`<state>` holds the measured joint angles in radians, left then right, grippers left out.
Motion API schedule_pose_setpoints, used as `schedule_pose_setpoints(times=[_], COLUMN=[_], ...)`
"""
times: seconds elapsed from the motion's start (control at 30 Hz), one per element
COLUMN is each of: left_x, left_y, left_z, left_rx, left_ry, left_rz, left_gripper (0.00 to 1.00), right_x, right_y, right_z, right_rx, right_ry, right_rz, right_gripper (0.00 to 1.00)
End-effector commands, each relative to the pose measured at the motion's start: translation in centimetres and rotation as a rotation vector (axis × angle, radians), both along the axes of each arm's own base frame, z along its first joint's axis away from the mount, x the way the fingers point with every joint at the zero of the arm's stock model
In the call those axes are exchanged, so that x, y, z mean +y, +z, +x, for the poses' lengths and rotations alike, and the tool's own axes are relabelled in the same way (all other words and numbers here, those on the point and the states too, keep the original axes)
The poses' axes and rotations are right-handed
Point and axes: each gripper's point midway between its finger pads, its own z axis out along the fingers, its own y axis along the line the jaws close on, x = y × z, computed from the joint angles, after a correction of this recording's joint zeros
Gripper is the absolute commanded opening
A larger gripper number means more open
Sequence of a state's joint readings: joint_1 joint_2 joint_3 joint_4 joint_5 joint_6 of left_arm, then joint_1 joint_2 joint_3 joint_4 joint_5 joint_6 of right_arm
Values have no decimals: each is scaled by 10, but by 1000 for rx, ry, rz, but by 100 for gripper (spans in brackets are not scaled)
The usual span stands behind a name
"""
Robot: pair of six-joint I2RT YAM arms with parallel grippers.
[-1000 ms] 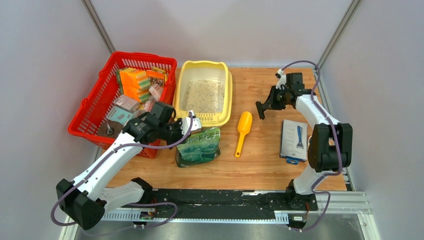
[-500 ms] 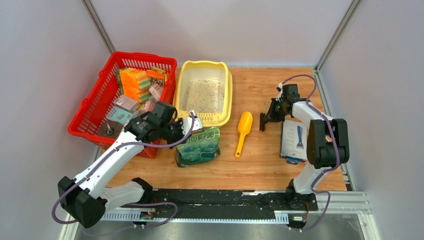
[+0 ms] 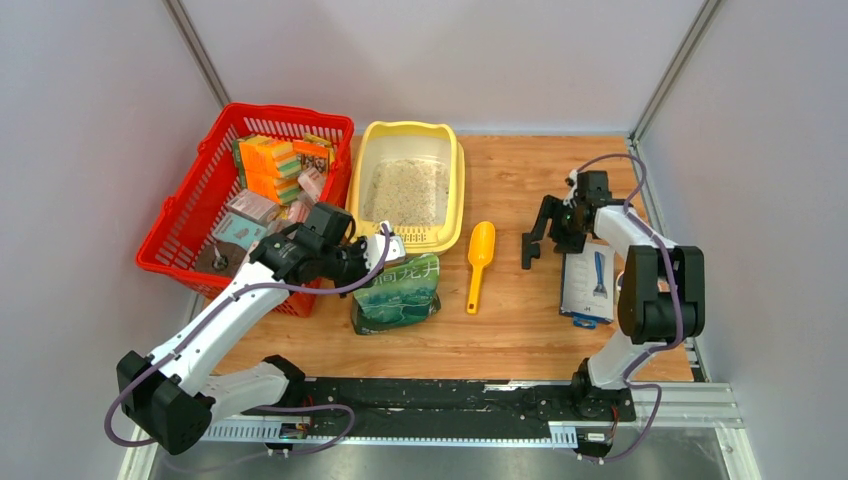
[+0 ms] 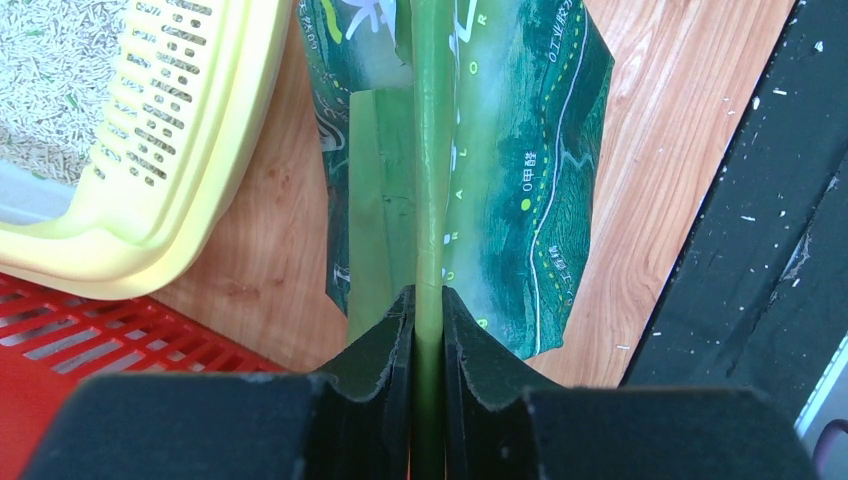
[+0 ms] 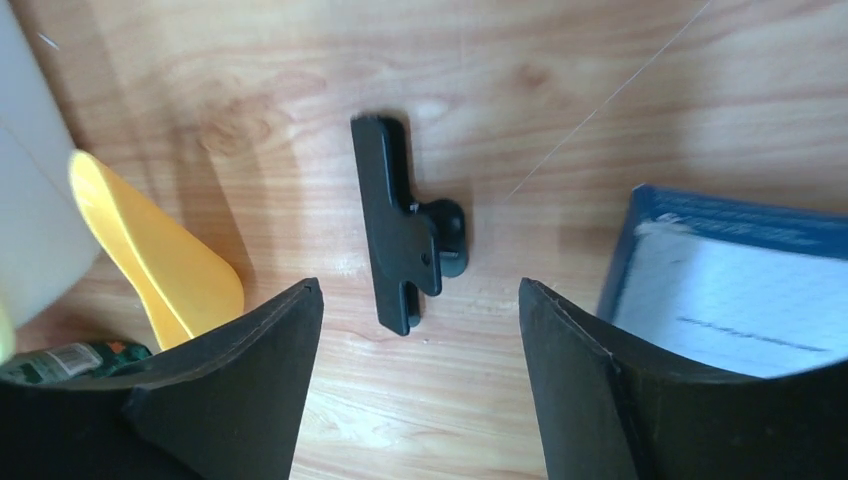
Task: Fill the litter box with clean litter
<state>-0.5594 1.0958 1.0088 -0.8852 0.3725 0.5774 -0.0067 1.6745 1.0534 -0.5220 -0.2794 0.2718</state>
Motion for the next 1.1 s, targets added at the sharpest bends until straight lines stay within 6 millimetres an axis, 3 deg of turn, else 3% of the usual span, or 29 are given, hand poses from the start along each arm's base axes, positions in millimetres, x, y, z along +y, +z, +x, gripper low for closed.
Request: schedule_pose_setpoints(times=[0.0, 0.13, 0.2, 0.27, 0.3, 0.4, 0.43, 0.53, 0.6, 0.83, 1.07], left_x=[-1, -2, -3, -2, -1, 2, 2, 3, 1, -10, -22], left_y=[7, 7, 5, 3, 4, 9, 10, 14, 15, 35, 48], left_z=[5, 4, 3, 2, 1, -2, -6, -11, -12, 6, 18], left_rx=[-23, -20, -12, 0, 1, 5, 14, 16, 21, -44, -50], left_ry=[-1, -5, -8, -5, -2, 16, 8, -9, -14, 12, 21], left_rz=[-10, -15, -12, -8, -8, -13, -13, -21, -33, -95, -143], left_gripper=[20, 21, 21, 21, 21, 20, 18, 0, 0, 0, 0], right_x=[-11, 17, 68, 103, 126, 165, 173, 197, 214, 246, 274], right_y=[65, 98, 128, 155, 162, 177, 178, 168, 161, 159, 155], right_z=[39, 38, 19, -3, -18, -53, -63, -91, -107, -102, -109], right_rx=[-215, -313, -404, -512, -530, -523, -520, -535, -558, -695, -885], right_ry=[35, 178, 425, 681, 787, 970, 1013, 1197, 1316, 1485, 1618], right_rz=[-12, 78, 178, 223, 266, 404, 437, 385, 361, 297, 117], right_gripper=[75, 78, 79, 81, 82, 82, 82, 83, 83, 82, 74])
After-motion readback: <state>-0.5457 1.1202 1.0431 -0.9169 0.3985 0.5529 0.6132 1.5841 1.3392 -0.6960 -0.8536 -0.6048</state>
